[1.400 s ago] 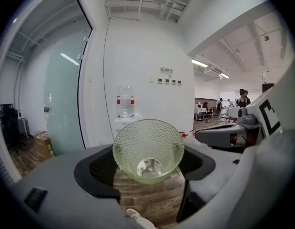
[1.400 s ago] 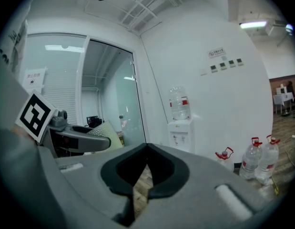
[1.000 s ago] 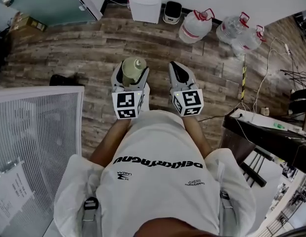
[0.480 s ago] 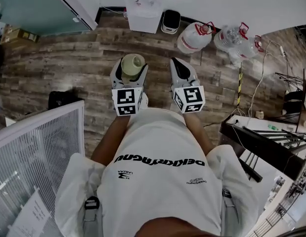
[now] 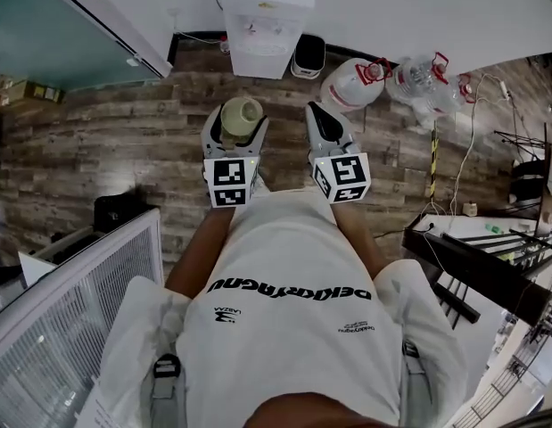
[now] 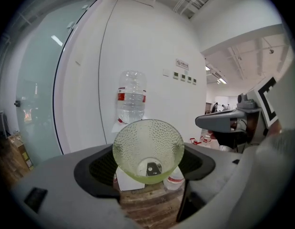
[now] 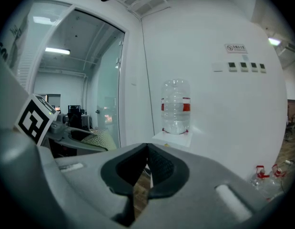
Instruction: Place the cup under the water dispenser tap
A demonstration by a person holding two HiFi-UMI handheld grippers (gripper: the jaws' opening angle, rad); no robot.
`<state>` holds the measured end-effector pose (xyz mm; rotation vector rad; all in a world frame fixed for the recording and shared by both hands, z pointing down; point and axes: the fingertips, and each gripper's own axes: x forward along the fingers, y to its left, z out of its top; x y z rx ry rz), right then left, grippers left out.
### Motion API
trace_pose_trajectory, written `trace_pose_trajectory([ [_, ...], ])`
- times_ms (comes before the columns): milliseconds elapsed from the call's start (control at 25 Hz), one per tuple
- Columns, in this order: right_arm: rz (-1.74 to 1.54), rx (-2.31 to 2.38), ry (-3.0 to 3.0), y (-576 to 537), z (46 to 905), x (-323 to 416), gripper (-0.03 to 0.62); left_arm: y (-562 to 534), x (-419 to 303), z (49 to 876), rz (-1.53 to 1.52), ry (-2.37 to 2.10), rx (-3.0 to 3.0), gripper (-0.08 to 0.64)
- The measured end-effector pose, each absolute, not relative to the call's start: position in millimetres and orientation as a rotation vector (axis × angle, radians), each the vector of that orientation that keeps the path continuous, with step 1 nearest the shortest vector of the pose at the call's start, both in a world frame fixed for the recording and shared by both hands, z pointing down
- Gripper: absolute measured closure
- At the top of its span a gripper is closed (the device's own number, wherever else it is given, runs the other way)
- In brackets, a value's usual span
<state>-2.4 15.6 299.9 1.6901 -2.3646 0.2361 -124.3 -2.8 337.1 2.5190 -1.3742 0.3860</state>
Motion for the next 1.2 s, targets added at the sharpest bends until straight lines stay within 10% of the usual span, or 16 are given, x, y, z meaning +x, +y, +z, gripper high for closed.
trace_pose_trajectory([
  [1200, 0.467, 1.612, -2.409, -93, 385, 58, 0.594, -111, -44, 407, 0.484, -1.400, 2.440, 0.189],
])
